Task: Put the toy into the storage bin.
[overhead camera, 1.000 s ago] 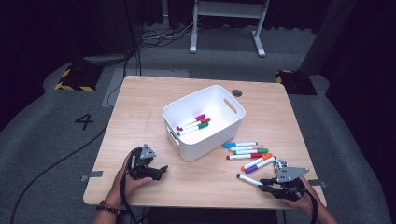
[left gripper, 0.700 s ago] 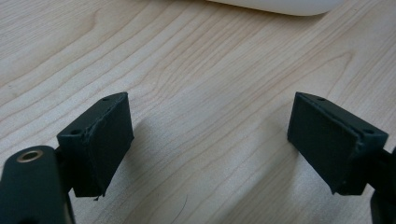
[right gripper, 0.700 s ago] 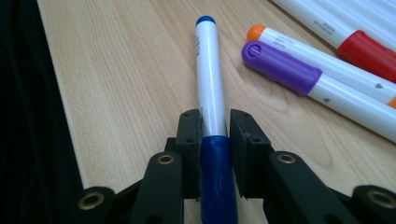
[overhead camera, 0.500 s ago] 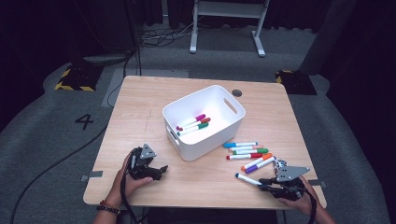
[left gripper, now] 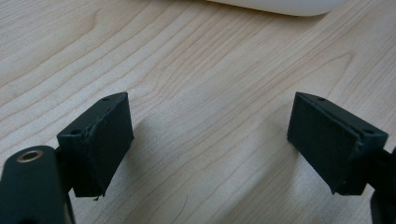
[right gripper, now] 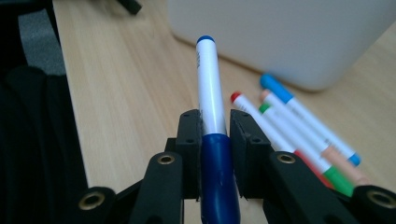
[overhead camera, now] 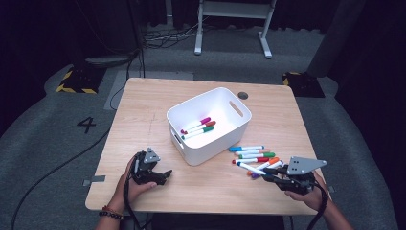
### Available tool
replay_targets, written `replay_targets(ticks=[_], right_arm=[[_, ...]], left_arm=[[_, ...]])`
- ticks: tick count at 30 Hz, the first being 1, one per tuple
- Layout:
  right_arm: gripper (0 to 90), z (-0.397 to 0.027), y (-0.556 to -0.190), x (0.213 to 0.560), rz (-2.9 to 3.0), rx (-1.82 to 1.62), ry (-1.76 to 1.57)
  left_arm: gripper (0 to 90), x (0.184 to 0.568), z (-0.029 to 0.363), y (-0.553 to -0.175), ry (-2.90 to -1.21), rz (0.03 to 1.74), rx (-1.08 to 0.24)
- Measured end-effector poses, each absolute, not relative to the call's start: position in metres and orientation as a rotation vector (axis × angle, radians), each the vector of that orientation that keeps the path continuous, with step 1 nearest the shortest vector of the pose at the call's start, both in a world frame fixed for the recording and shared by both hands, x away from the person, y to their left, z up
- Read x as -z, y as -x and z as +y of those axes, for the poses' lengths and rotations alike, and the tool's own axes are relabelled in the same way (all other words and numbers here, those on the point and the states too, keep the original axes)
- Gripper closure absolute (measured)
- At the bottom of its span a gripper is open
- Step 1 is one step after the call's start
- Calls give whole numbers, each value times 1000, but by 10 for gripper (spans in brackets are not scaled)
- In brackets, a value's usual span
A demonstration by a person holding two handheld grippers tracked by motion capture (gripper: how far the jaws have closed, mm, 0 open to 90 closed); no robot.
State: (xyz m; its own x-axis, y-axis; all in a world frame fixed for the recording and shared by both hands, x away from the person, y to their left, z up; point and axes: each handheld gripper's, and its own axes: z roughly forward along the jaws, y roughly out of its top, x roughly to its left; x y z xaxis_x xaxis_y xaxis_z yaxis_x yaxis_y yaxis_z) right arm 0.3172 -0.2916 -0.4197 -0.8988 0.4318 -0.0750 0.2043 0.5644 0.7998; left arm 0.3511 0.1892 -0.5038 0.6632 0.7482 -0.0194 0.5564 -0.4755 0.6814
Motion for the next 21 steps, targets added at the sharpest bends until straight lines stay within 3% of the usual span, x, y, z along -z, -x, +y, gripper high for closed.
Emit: replay_targets(ticks=[11,21], right_arm=[[749,-261,-351,364,2427,-1312,-490],[749,-223,-383,336,2405,-1333,-464]], left_arm=[[143,504,189,-351,-2207,1001,-369],[143,504,189,-351,-2208,1002,-376]])
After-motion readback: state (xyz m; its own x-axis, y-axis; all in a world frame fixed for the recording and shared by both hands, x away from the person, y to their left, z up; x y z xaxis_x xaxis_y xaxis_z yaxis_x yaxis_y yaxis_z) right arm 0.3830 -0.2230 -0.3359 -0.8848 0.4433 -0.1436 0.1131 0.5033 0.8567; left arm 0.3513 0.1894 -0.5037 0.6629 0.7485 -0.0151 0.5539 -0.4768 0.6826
